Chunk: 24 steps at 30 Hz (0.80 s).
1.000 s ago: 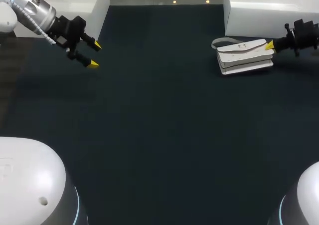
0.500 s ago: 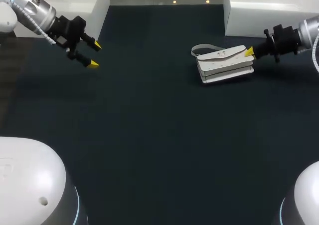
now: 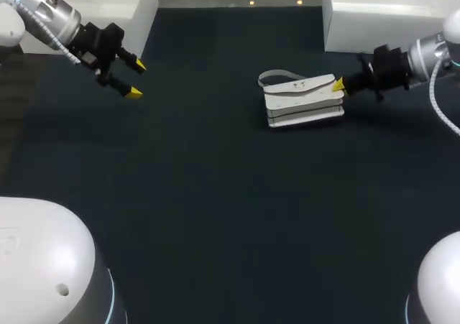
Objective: Pick up the bag, open it, inspect its contents, close it, and place it on the opposite side
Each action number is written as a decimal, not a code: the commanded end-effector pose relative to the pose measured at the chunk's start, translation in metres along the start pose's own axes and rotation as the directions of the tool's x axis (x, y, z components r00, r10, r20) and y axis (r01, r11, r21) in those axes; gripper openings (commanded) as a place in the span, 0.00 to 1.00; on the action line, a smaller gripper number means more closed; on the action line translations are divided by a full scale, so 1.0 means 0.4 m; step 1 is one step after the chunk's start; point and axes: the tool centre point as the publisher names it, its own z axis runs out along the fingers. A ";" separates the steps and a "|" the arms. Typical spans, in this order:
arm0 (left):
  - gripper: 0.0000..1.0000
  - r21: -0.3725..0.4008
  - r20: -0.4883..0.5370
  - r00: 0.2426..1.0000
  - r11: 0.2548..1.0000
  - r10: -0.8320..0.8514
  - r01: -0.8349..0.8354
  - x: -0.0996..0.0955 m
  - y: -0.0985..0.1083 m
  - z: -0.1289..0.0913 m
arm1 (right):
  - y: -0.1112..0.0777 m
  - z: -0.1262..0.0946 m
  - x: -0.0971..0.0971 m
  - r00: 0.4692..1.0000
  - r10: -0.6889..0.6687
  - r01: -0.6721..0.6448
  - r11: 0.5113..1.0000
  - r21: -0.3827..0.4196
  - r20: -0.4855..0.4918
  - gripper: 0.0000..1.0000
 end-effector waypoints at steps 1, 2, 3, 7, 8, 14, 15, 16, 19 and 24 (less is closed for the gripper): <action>1.00 0.003 0.001 1.000 1.000 0.001 -0.001 -0.001 0.002 0.002 | -0.040 0.032 0.024 1.000 0.016 -0.005 0.929 -0.369 0.026 0.00; 1.00 0.003 0.001 1.000 1.000 0.001 -0.001 -0.001 0.002 0.002 | -0.048 0.038 0.026 0.999 0.022 -0.010 0.929 -0.370 0.029 0.00; 1.00 0.003 0.001 1.000 1.000 0.001 -0.001 -0.001 0.002 0.002 | -0.055 0.043 0.029 0.999 0.027 -0.014 0.929 -0.370 0.029 0.00; 1.00 0.003 0.001 1.000 1.000 0.001 -0.001 -0.001 0.002 0.002 | -0.074 0.058 0.035 0.998 0.055 -0.036 0.933 -0.357 0.044 0.00; 1.00 0.003 0.001 1.000 1.000 0.001 -0.001 -0.001 0.002 0.002 | -0.074 0.058 0.035 0.998 0.055 -0.036 0.933 -0.357 0.044 0.00; 1.00 0.003 0.001 1.000 1.000 0.001 -0.001 -0.001 0.002 0.002 | -0.074 0.058 0.035 0.998 0.055 -0.036 0.933 -0.357 0.044 0.00; 1.00 0.003 0.001 1.000 1.000 0.001 -0.001 -0.001 0.002 0.002 | -0.074 0.058 0.035 0.998 0.055 -0.036 0.933 -0.357 0.044 0.00; 1.00 0.003 0.001 1.000 1.000 0.001 -0.001 -0.001 0.002 0.002 | -0.074 0.058 0.035 0.998 0.055 -0.036 0.933 -0.357 0.044 0.00; 1.00 0.003 0.001 1.000 1.000 0.001 -0.001 -0.001 0.002 0.002 | -0.074 0.058 0.035 0.998 0.055 -0.036 0.933 -0.357 0.044 0.00; 1.00 0.003 0.001 1.000 1.000 0.001 -0.001 -0.001 0.002 0.002 | -0.074 0.058 0.035 0.998 0.055 -0.036 0.933 -0.357 0.044 0.00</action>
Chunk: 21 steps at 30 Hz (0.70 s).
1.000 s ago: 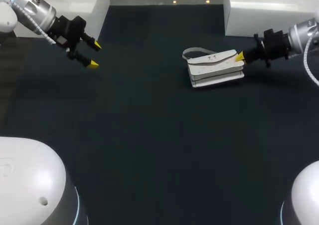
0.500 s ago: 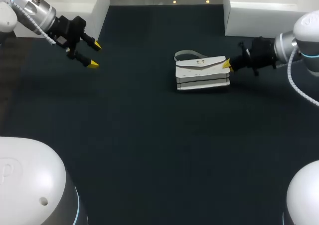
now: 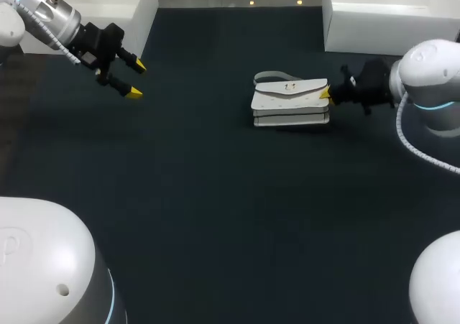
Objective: Pick up the bag, open it, inspect its contents, close it, and place it on the opposite side
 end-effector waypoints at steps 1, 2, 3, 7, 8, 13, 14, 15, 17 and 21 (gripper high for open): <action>1.00 0.003 0.001 1.000 1.000 0.002 -0.002 -0.001 0.002 0.002 | -0.009 -0.002 0.002 1.000 -0.001 0.001 0.997 -0.071 0.004 0.00; 1.00 0.003 0.001 1.000 1.000 0.002 -0.002 -0.001 0.002 0.002 | -0.009 -0.002 0.002 1.000 -0.001 0.001 0.997 -0.071 0.004 0.00; 1.00 0.003 0.001 1.000 1.000 0.002 -0.002 -0.001 0.002 0.002 | -0.009 -0.002 0.002 1.000 -0.001 0.001 0.997 -0.071 0.004 0.00; 1.00 0.003 0.001 1.000 1.000 0.002 -0.002 -0.001 0.002 0.002 | -0.040 0.034 0.011 0.998 0.037 -0.039 0.999 -0.034 -0.058 0.00; 1.00 0.003 0.001 1.000 1.000 0.002 -0.002 -0.001 0.002 0.002 | -0.049 0.043 0.014 0.997 0.035 -0.037 0.999 -0.023 -0.067 0.00; 1.00 0.003 0.001 1.000 1.000 0.002 -0.002 -0.001 0.002 0.002 | -0.089 0.069 0.028 0.992 0.050 -0.050 0.999 0.007 -0.117 0.00; 1.00 0.003 0.001 1.000 1.000 0.002 -0.002 -0.001 0.002 0.002 | -0.096 0.075 0.031 0.992 0.046 -0.045 0.999 0.008 -0.116 0.00; 1.00 0.003 0.001 1.000 1.000 0.002 -0.002 -0.001 0.002 0.002 | -0.103 0.081 0.034 0.991 0.046 -0.044 0.999 0.013 -0.126 0.00; 1.00 0.003 0.001 1.000 1.000 0.002 -0.002 -0.001 0.002 0.002 | -0.116 0.091 0.040 0.987 0.048 -0.043 0.998 0.036 -0.151 0.00; 1.00 0.003 0.001 1.000 1.000 0.002 -0.002 -0.001 0.002 0.002 | -0.132 0.115 0.050 0.983 0.048 -0.034 0.996 0.079 -0.175 0.00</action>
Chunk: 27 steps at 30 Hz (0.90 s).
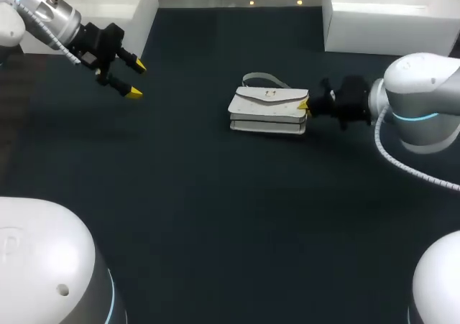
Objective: Pick up the bag, open it, inspect its contents, close it, and place it on the opposite side
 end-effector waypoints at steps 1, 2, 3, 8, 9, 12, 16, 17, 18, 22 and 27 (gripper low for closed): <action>1.00 0.003 0.001 1.000 1.000 0.001 -0.001 -0.001 0.002 0.002 | 0.010 0.028 -0.006 0.998 0.000 0.002 0.999 0.034 -0.061 0.00; 1.00 0.003 0.001 1.000 1.000 0.001 -0.001 -0.001 0.002 0.002 | 0.009 0.034 -0.004 0.998 0.000 0.002 0.999 0.039 -0.057 0.00; 1.00 0.003 0.001 1.000 1.000 0.001 -0.001 -0.001 0.002 0.002 | 0.008 0.040 -0.001 0.998 -0.008 0.011 0.999 0.049 -0.062 0.00; 1.00 0.003 0.001 1.000 1.000 0.001 -0.001 -0.001 0.002 0.002 | 0.006 0.068 0.015 0.998 -0.017 0.020 0.998 0.051 -0.066 0.00; 1.00 0.003 0.001 1.000 1.000 0.001 -0.001 -0.001 0.002 0.002 | 0.005 0.075 0.018 0.997 -0.022 0.026 0.998 0.051 -0.068 0.00; 1.00 0.003 0.001 1.000 1.000 0.001 -0.001 -0.001 0.002 0.002 | 0.000 0.098 0.027 0.997 -0.028 0.032 0.998 0.055 -0.073 0.00; 1.00 0.003 0.001 1.000 1.000 0.001 -0.001 -0.001 0.002 0.002 | -0.009 0.124 0.037 0.996 -0.035 0.041 0.997 0.066 -0.078 0.00; 1.00 0.003 0.001 1.000 1.000 0.001 -0.001 -0.001 0.002 0.002 | -0.011 0.131 0.039 0.996 -0.035 0.041 0.996 0.079 -0.087 0.00; 1.00 0.003 0.001 1.000 1.000 0.001 -0.001 -0.001 0.002 0.002 | -0.014 0.138 0.039 0.996 -0.037 0.044 0.995 0.087 -0.086 0.00; 1.00 0.003 0.001 1.000 1.000 0.001 -0.001 -0.001 0.002 0.002 | -0.020 0.160 0.043 0.995 -0.033 0.043 0.993 0.111 -0.094 0.00; 1.00 0.003 0.001 1.000 1.000 0.001 -0.001 -0.001 0.002 0.002 | -0.029 0.185 0.053 0.995 -0.037 0.049 0.991 0.126 -0.096 0.00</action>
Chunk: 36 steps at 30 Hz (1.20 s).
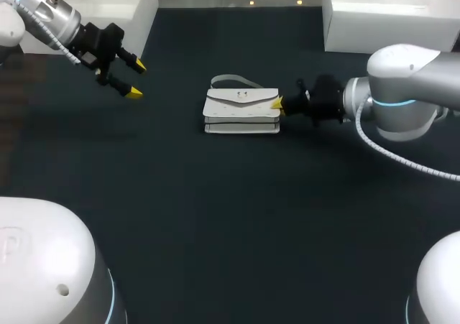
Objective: Pick up the bag, open it, inspect its contents, close it, and place it on the opposite side
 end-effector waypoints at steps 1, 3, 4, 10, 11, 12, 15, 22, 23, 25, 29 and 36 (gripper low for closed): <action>1.00 0.003 0.001 1.000 1.000 0.001 -0.001 -0.001 0.002 0.002 | 0.009 0.034 -0.001 1.000 -0.002 0.002 1.000 0.013 -0.006 0.00; 1.00 0.003 0.001 1.000 1.000 0.001 -0.001 -0.001 0.002 0.002 | 0.007 0.045 0.003 1.000 -0.002 0.002 1.000 0.016 -0.003 0.00; 1.00 0.003 0.001 1.000 1.000 0.001 -0.001 -0.001 0.002 0.002 | 0.006 0.050 0.005 1.000 -0.003 0.003 1.000 0.019 -0.004 0.00; 1.00 0.003 0.001 1.000 1.000 0.001 -0.001 -0.001 0.002 0.002 | -0.001 0.079 0.019 1.000 -0.010 0.011 0.999 0.047 -0.014 0.00; 1.00 0.003 0.001 1.000 1.000 0.001 -0.001 -0.001 0.002 0.002 | -0.002 0.082 0.021 1.000 -0.011 0.012 0.999 0.049 -0.014 0.00; 1.00 0.003 0.001 1.000 1.000 0.001 -0.001 -0.001 0.002 0.002 | -0.002 0.084 0.022 1.000 -0.013 0.013 0.999 0.050 -0.014 0.00; 1.00 0.003 0.001 1.000 1.000 0.001 -0.001 -0.001 0.002 0.002 | -0.002 0.088 0.025 1.000 -0.016 0.016 0.998 0.053 -0.015 0.00; 1.00 0.003 0.001 1.000 1.000 0.001 -0.001 -0.001 0.002 0.002 | -0.006 0.090 0.024 1.000 -0.018 0.018 0.998 0.055 -0.013 0.00; 1.00 0.003 0.001 1.000 1.000 0.001 -0.001 -0.001 0.002 0.002 | -0.005 0.090 0.022 1.000 -0.017 0.017 0.998 0.055 -0.012 0.00; 1.00 0.003 0.001 1.000 1.000 0.001 -0.001 -0.001 0.002 0.002 | -0.004 0.088 0.020 1.000 -0.015 0.016 0.998 0.054 -0.010 0.35; 1.00 0.003 0.001 1.000 1.000 0.001 -0.001 -0.001 0.002 0.002 | 0.004 0.072 0.022 1.000 -0.023 0.023 0.999 0.031 0.007 1.00; 1.00 0.003 0.001 1.000 1.000 0.001 -0.001 -0.001 0.002 0.002 | 0.018 0.000 0.062 0.993 -0.102 0.102 0.995 0.007 0.057 1.00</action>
